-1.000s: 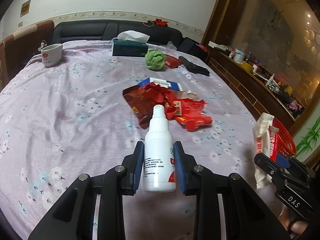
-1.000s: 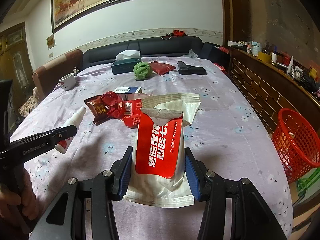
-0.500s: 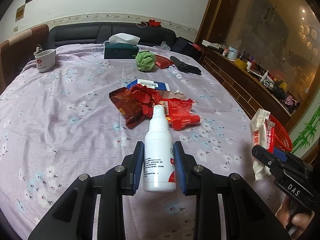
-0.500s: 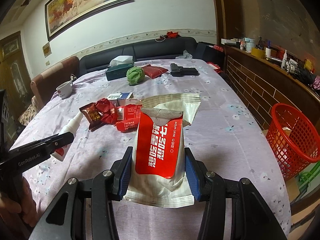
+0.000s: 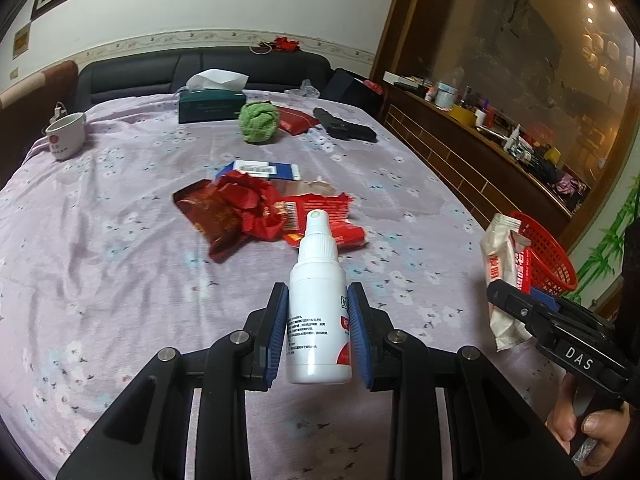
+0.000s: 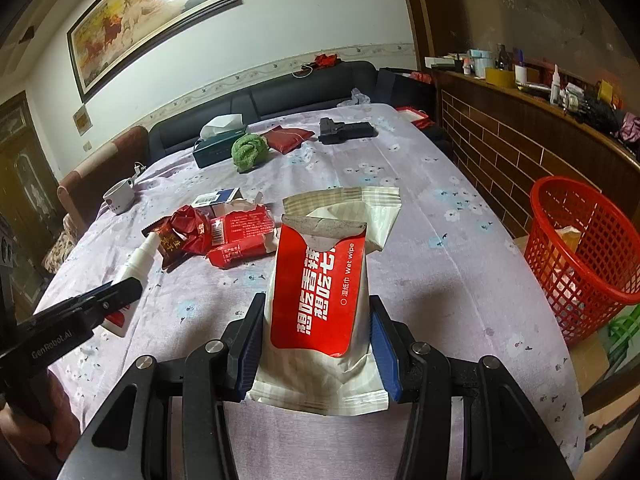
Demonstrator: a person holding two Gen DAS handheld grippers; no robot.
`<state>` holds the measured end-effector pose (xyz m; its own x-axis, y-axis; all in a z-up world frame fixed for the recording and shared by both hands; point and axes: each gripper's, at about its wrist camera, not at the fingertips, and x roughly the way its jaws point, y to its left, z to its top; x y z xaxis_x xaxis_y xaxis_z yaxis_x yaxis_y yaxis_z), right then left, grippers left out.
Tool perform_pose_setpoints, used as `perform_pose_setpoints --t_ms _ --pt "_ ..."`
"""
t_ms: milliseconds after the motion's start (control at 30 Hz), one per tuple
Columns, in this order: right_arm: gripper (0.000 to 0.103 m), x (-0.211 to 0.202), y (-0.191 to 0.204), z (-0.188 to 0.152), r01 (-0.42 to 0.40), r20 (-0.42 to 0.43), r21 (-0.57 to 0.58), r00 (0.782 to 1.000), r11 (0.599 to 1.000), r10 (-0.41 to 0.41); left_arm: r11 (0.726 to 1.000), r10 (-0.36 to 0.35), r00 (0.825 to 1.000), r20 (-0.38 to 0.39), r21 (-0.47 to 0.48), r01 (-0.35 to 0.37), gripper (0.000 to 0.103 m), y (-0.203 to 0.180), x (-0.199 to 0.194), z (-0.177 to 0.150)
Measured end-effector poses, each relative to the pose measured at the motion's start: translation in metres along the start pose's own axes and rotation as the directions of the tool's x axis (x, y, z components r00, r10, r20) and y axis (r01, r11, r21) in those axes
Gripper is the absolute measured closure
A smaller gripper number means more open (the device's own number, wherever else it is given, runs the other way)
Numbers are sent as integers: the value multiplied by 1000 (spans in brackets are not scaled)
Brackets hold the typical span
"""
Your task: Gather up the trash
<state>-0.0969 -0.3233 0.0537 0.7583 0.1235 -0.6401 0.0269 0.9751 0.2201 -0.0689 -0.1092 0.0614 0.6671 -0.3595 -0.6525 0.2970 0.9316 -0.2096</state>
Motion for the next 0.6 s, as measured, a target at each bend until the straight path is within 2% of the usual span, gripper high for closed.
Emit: perform_pose_setpoints --t_ms 600 --pt "50 -4 -17 5 -2 3 32 1000 999 2 992 -30 999 -24 120 32 74 -54 18 4"
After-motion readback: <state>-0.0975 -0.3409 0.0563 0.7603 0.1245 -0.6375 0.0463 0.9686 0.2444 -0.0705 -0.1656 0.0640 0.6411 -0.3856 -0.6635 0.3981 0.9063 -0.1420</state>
